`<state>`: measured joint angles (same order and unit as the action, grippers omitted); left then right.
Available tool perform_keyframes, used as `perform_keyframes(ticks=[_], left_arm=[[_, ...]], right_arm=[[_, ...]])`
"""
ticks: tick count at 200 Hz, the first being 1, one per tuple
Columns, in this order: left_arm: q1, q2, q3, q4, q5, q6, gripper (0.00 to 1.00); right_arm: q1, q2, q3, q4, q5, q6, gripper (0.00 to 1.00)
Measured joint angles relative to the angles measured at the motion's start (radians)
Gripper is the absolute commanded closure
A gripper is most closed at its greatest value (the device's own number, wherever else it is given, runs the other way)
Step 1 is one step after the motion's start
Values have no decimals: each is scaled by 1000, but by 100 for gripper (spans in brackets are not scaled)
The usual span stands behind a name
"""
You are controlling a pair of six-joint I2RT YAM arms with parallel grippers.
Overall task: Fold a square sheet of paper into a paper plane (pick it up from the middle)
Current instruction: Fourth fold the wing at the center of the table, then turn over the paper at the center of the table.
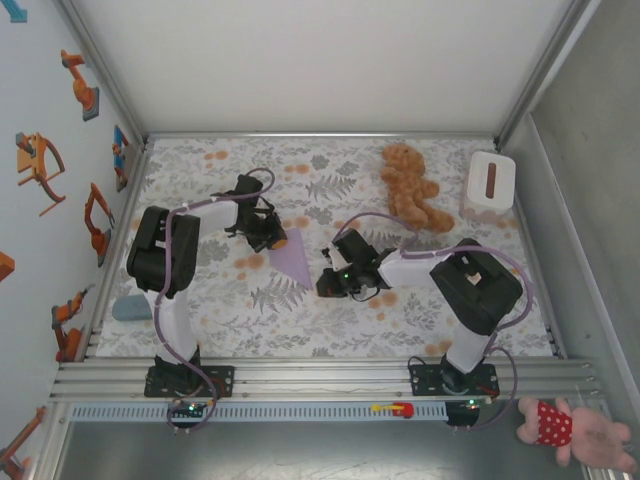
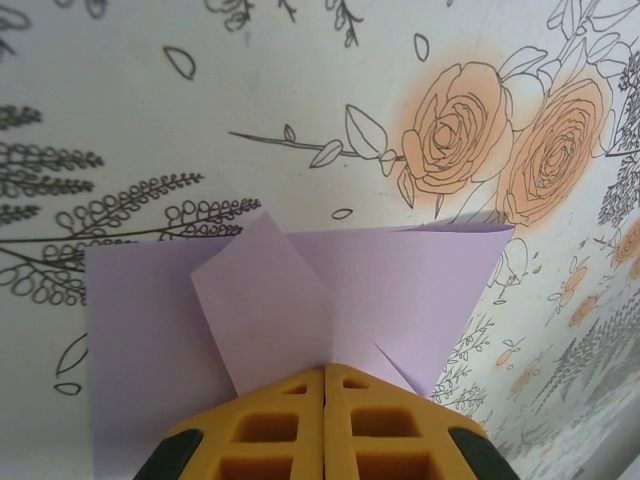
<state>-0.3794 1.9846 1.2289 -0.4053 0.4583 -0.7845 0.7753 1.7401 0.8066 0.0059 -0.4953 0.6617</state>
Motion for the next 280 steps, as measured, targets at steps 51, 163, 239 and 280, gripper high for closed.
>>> perform_keyframes(ticks=[51,163,239,280], left_arm=[[4,-127,-19,1,-33,-38,65],[114,-563,-447,203,-40,-164,42],[114,-582,-466,238,-40,-180,40],[114,-581,-466,239,-40,-181,40]], right_arm=[[-13,-22,67,23,67,21,80],[-48,242,342,53,31,-1,73],[-48,253,354,42,32,-8,73],[-48,253,354,13,77,-15,74]])
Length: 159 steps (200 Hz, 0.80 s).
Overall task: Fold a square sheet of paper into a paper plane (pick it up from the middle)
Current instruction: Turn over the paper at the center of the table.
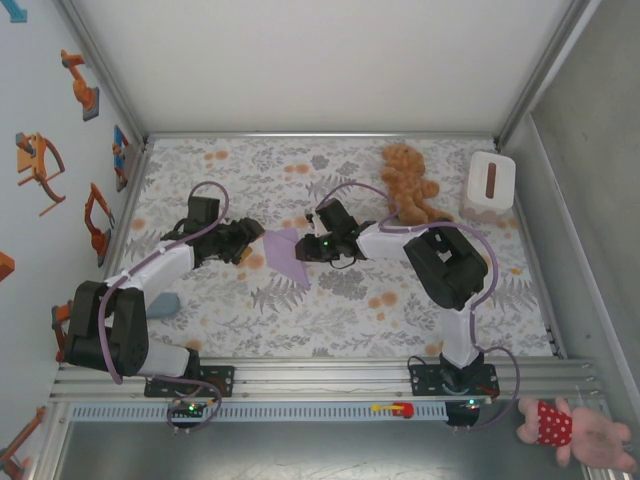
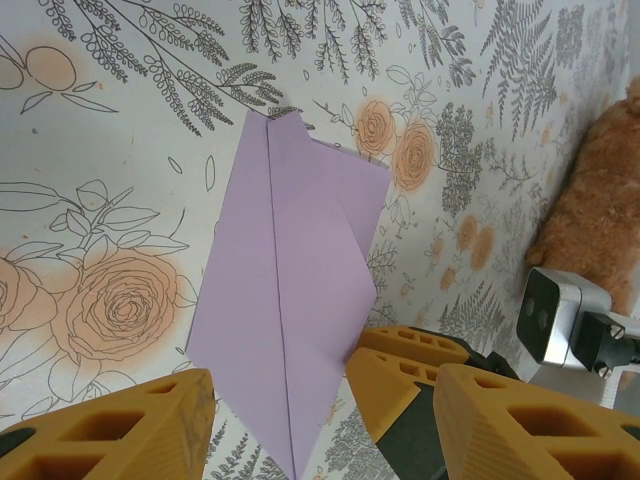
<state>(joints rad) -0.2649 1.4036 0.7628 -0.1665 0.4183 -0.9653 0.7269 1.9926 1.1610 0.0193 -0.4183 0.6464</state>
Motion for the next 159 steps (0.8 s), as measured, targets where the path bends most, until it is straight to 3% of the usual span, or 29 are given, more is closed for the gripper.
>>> perform_keyframes(ticks=[44,95,126,159], left_arm=[[0,2,0,1,0,0,40],[0,10,0,2,1,0,40],[0,10,0,3,6,0,40],[0,9,0,22,28,0,40]], right_arm=[[0,4,14,4,-31,-11,84],[0,34,23,20,-69,-11,85],[0,55,30,22,-83,-10,95],[-1,46,28,61,-91,-7,98]])
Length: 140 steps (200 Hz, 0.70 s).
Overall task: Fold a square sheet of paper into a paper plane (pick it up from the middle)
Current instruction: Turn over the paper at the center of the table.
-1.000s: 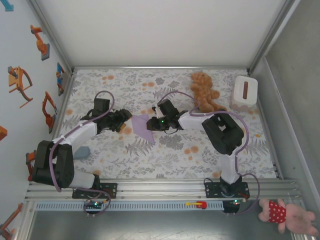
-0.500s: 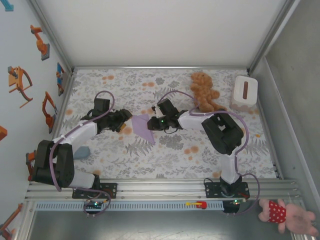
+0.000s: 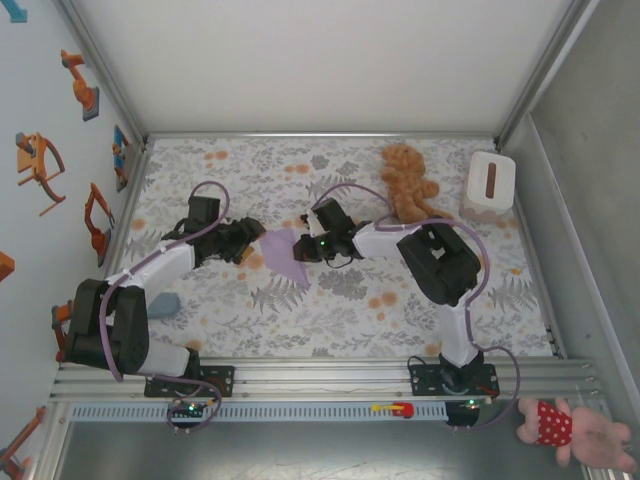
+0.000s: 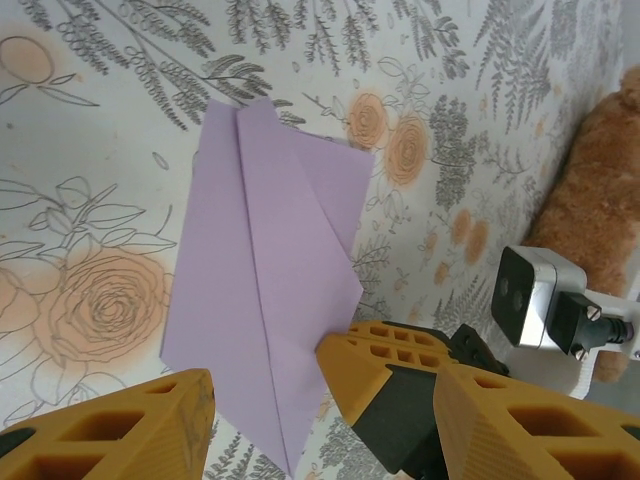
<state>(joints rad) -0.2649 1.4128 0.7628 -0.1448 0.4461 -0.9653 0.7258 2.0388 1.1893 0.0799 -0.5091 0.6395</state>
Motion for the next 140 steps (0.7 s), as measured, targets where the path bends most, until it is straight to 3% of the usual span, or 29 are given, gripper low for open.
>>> perform_keyframes(ticks=[87,140], left_arm=[[-21,-122,-38,237,154,-37,33],[-72,-134,-39,420,248,-70,41]], right_arm=[[-62,-218,-84,308,-104,204,99],[-85,-256,-137,489,-161,385,100]])
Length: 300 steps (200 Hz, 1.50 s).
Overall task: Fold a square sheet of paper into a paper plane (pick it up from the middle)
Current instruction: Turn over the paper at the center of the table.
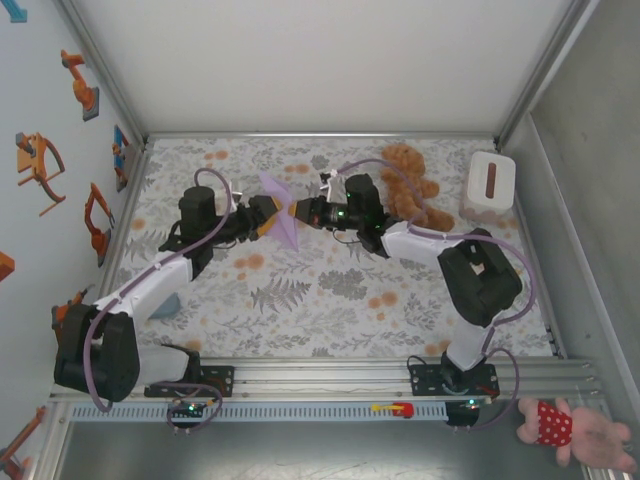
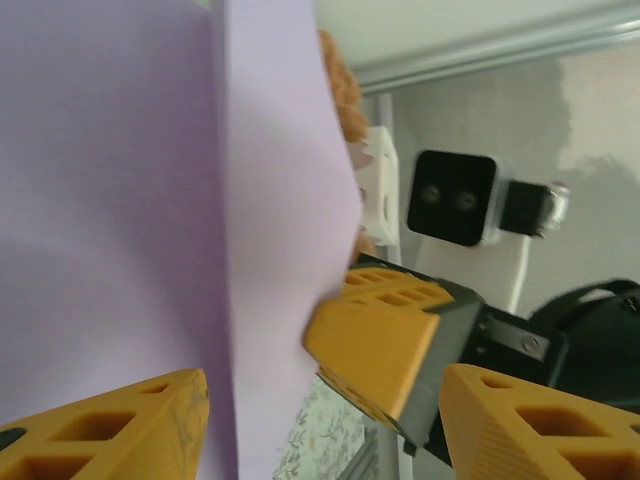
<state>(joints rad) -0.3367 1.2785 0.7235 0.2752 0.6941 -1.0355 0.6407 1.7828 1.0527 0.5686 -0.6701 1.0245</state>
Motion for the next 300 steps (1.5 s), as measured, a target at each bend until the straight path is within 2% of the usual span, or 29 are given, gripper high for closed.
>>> perform_keyframes(ticks=[72,136,196,227,265,300], left_arm=[[-22,11,-2,103,48,-11,47],[-37,28,-6,179,93,-35,65],[-37,28,-6,229,108,-49,79],[-37,28,-6,227,108,-51,88],[-37,30,-6,172,93,-24,91],[-37,30,11,32,51,51,92]], right_arm=[[-19,-23,-29,161,-31,149,100],[-27,-18,-40,304,-52,263,100],[-31,-16,-46,337,-52,297,100],[-36,-13,-50,340,-52,304,90],[-61,-13,-81,346,-51,314,74],[-104,-13,-127,346,-45,309,73]])
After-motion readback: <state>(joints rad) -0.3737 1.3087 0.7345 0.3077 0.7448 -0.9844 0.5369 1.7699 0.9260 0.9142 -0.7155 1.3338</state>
